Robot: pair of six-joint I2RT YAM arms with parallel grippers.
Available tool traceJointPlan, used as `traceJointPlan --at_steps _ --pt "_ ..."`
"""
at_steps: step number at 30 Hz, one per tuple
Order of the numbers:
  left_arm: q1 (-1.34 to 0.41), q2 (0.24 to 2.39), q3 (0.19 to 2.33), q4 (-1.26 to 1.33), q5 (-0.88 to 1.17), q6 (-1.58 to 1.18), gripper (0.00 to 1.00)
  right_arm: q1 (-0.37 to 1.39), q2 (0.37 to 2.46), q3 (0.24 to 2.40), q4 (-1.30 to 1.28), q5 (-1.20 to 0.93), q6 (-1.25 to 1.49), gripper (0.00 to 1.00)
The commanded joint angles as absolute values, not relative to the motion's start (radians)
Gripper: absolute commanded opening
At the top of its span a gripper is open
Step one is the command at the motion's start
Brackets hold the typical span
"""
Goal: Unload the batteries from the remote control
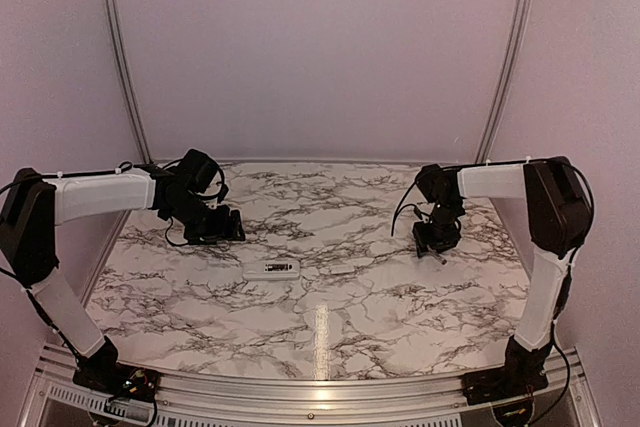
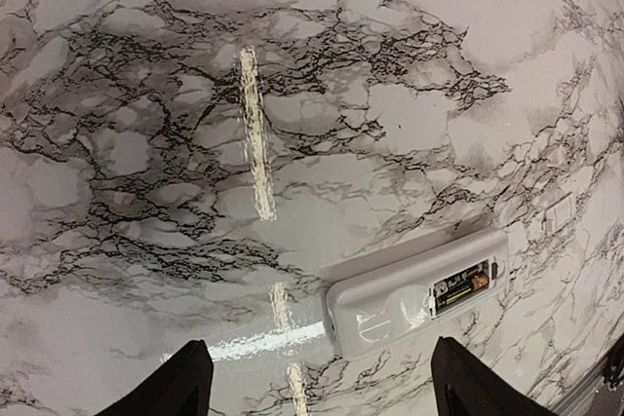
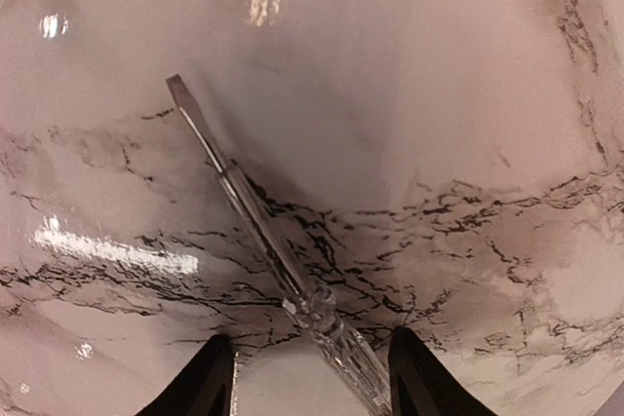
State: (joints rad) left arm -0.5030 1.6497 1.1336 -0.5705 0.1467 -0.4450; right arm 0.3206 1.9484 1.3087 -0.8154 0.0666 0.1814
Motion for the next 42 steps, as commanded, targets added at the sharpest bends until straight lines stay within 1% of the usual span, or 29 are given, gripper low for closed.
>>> traceJointPlan --at_steps 1,3,8,13,19,22,30,37,42 --pt "-0.499 1.631 1.161 -0.597 0.135 -0.449 0.81 0.316 1.979 1.318 -0.794 0.035 0.166 0.48" --pt "-0.499 1.637 1.168 -0.597 0.141 -0.449 0.81 0.315 1.981 1.318 -0.788 0.02 0.166 0.45" --pt "-0.499 1.65 1.184 -0.597 0.149 -0.442 0.8 0.315 1.99 1.322 -0.789 0.012 0.163 0.3" --pt "-0.499 1.65 1.194 -0.596 0.16 -0.434 0.79 0.315 1.985 1.304 -0.783 -0.02 0.166 0.2" --pt "-0.499 1.644 1.195 -0.587 0.18 -0.423 0.78 0.315 1.971 1.284 -0.772 -0.04 0.168 0.01" --pt "-0.499 1.644 1.204 -0.586 0.197 -0.406 0.75 0.315 1.964 1.286 -0.772 -0.046 0.169 0.0" --pt "-0.499 1.622 1.211 -0.572 0.248 -0.378 0.74 0.324 1.921 1.294 -0.765 -0.086 0.175 0.0" --pt "-0.499 1.58 1.206 -0.523 0.38 -0.362 0.73 0.393 1.882 1.382 -0.799 -0.101 0.175 0.0" --pt "-0.499 1.559 1.226 -0.488 0.511 -0.36 0.71 0.453 1.839 1.445 -0.79 -0.212 0.151 0.0"
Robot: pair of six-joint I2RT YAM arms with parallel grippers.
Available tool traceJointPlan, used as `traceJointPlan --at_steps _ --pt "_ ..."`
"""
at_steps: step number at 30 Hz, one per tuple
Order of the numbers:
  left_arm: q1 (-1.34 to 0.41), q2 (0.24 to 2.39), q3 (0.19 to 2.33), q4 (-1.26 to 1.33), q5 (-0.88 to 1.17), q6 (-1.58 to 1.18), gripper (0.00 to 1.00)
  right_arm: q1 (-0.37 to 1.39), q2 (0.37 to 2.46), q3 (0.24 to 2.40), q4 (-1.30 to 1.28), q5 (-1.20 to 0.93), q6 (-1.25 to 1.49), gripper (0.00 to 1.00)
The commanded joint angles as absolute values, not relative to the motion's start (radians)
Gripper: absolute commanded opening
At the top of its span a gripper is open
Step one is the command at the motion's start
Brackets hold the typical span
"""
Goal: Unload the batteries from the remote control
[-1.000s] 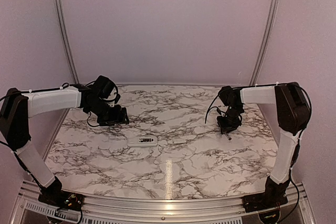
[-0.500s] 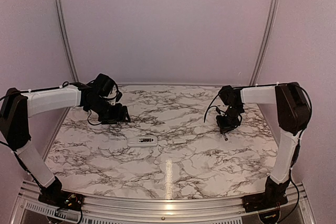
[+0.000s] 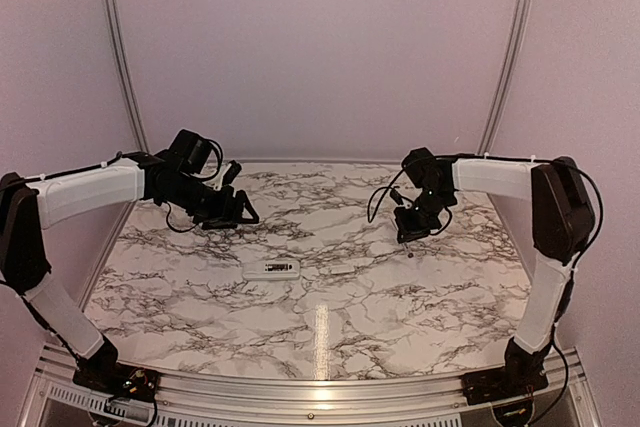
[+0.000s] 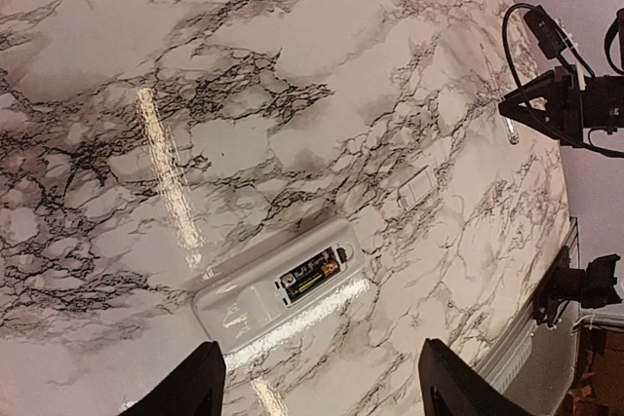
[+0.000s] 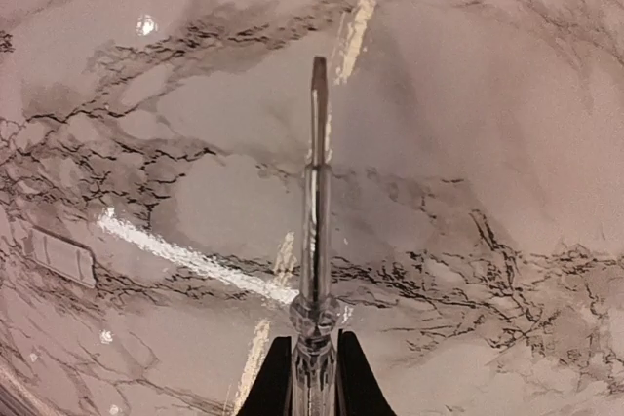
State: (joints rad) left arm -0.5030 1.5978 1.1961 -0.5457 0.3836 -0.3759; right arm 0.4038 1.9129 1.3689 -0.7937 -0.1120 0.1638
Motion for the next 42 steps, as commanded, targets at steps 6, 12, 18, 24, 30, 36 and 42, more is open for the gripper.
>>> traceJointPlan --at_steps 6,12,18,24,30,36,42 --pt "-0.499 1.532 1.225 -0.402 0.651 -0.39 0.68 0.492 1.757 1.488 -0.716 -0.423 0.166 0.0" --pt "-0.499 1.512 1.211 -0.264 0.759 -0.483 0.64 0.51 1.699 1.522 -0.628 -0.6 0.219 0.0" --pt "-0.499 1.521 1.208 -0.067 0.848 -0.627 0.59 0.547 1.685 1.56 -0.591 -0.704 0.26 0.0" --pt "-0.513 1.551 1.233 0.02 0.857 -0.719 0.54 0.598 1.687 1.605 -0.593 -0.68 0.291 0.0" --pt "-0.566 1.576 1.261 0.045 0.827 -0.768 0.5 0.645 1.687 1.623 -0.572 -0.684 0.318 0.0" --pt "-0.611 1.609 1.288 0.105 0.81 -0.805 0.45 0.684 1.689 1.628 -0.549 -0.699 0.341 0.0" --pt "-0.643 1.65 1.342 0.091 0.793 -0.808 0.4 0.695 1.69 1.634 -0.546 -0.722 0.345 0.0"
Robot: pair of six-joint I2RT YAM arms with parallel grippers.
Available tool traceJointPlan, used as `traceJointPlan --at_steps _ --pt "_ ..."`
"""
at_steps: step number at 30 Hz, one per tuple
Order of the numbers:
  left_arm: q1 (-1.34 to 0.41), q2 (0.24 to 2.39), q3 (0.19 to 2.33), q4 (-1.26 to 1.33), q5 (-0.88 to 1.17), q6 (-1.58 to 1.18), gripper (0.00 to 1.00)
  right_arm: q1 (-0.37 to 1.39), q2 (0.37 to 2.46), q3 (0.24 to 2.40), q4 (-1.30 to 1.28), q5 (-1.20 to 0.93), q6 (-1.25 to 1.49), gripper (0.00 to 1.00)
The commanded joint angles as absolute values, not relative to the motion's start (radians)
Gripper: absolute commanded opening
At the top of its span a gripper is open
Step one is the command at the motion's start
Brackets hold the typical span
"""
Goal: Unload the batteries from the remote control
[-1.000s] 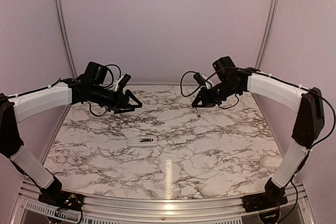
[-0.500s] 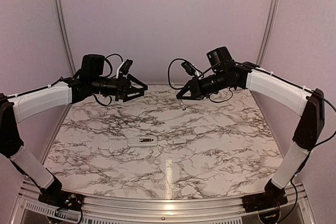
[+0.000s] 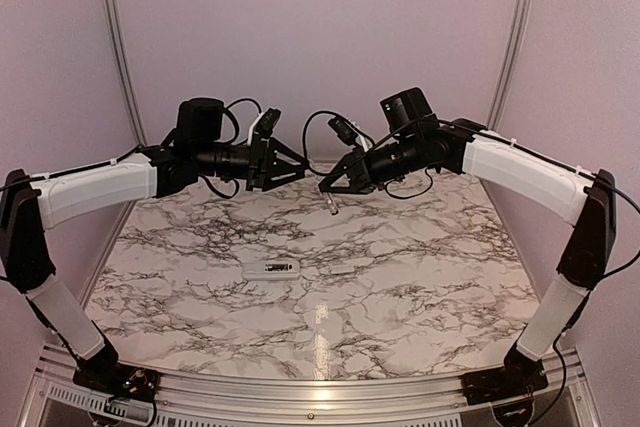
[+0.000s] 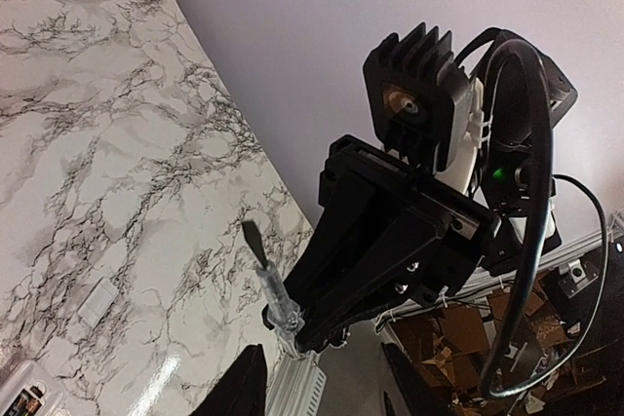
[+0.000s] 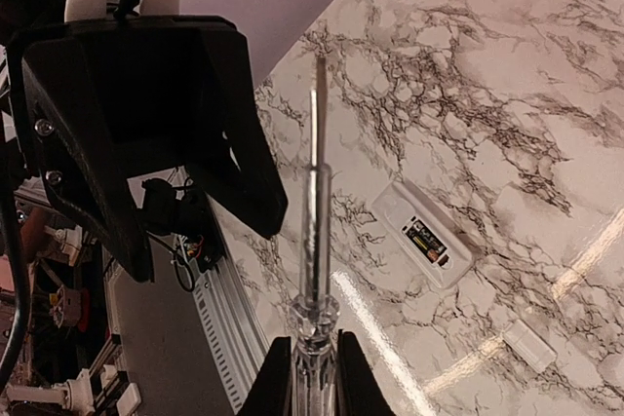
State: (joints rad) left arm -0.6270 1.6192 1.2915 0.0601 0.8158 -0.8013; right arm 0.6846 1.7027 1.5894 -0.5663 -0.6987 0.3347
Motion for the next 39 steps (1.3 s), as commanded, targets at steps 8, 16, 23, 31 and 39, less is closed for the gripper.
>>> traceJointPlan --at_steps 8,16,23,31,39 --pt "-0.659 1.698 1.396 0.045 0.726 -0.817 0.26 0.696 1.684 1.632 -0.541 -0.745 0.339 0.0" --pt "-0.663 1.732 1.447 -0.033 0.677 -0.803 0.21 0.696 1.677 1.636 -0.548 -0.744 0.325 0.0" --pt "-0.663 1.745 1.457 -0.064 0.65 -0.807 0.36 0.696 1.677 1.638 -0.559 -0.752 0.314 0.0" --pt "-0.663 1.751 1.473 -0.058 0.637 -0.818 0.21 0.696 1.679 1.641 -0.573 -0.76 0.303 0.0" --pt "-0.663 1.733 1.472 -0.04 0.664 -0.815 0.0 0.696 1.686 1.651 -0.557 -0.718 0.319 0.0"
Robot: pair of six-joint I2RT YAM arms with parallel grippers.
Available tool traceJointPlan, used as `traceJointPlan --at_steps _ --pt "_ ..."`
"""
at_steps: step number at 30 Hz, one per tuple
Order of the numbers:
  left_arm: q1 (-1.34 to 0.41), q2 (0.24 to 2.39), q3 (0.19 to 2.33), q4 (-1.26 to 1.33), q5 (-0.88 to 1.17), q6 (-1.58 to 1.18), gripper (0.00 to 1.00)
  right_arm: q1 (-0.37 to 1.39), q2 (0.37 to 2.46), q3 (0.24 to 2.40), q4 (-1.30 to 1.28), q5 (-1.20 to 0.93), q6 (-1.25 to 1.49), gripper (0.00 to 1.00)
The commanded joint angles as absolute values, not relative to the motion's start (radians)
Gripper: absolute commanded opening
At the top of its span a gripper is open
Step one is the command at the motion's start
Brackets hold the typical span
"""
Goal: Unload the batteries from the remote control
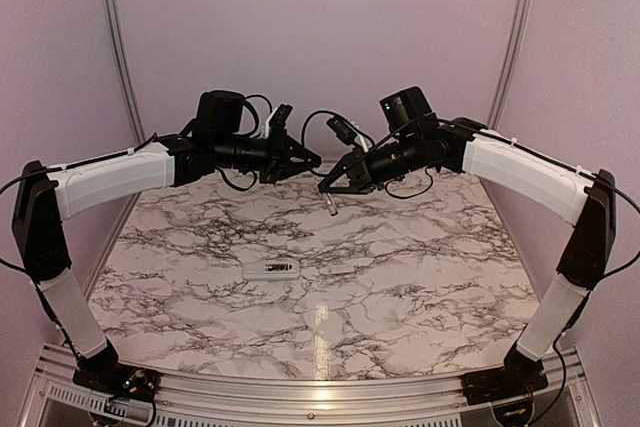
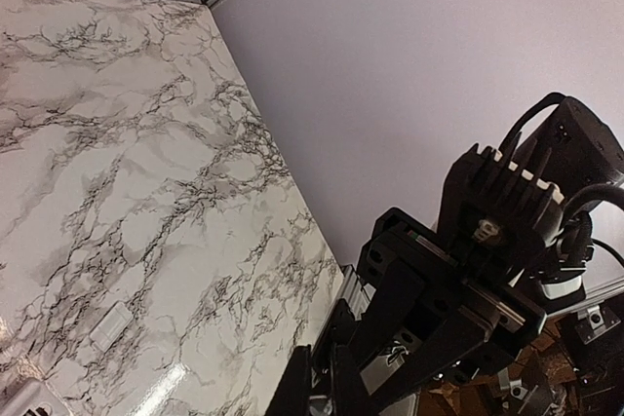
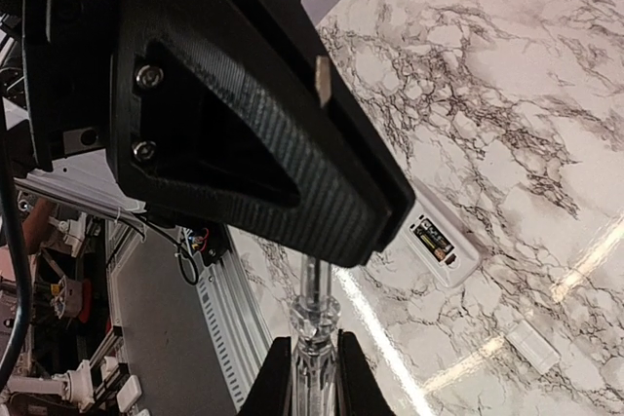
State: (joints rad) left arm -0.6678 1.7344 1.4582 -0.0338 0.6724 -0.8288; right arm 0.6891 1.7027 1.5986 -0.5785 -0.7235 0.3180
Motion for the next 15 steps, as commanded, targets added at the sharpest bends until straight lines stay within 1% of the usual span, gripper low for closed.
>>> traceJointPlan --at_steps 1,2,3,4,5,6,7,11,13,15 --pt "-0.663 1.729 1.47 -0.035 0.667 -0.815 0.0 0.696 1.687 1.648 -0.546 -0.714 0.329 0.0" --pt "-0.663 1.724 1.47 -0.032 0.668 -0.816 0.0 0.696 1.687 1.645 -0.535 -0.712 0.34 0.0" --pt "-0.663 1.72 1.468 -0.026 0.669 -0.817 0.0 0.696 1.686 1.641 -0.523 -0.712 0.351 0.04" --pt "-0.663 1.716 1.466 -0.02 0.667 -0.817 0.0 0.696 1.683 1.631 -0.504 -0.711 0.367 0.16" --pt "-0.663 1.71 1.462 -0.012 0.663 -0.821 0.0 0.696 1.678 1.62 -0.485 -0.706 0.383 0.34" --pt "-0.663 1.703 1.454 0.005 0.66 -0.826 0.0 0.696 1.672 1.6 -0.456 -0.706 0.414 0.48" --pt "-0.66 1.692 1.445 0.033 0.657 -0.832 0.0 0.696 1.66 1.581 -0.427 -0.707 0.436 0.59" --pt "-0.646 1.652 1.402 0.13 0.647 -0.869 0.0 0.696 1.613 1.505 -0.279 -0.701 0.542 0.82" --pt "-0.638 1.632 1.382 0.195 0.647 -0.885 0.0 0.696 1.591 1.459 -0.184 -0.71 0.614 0.89" --pt "-0.631 1.617 1.378 0.227 0.651 -0.884 0.0 0.696 1.576 1.428 -0.115 -0.704 0.674 0.92"
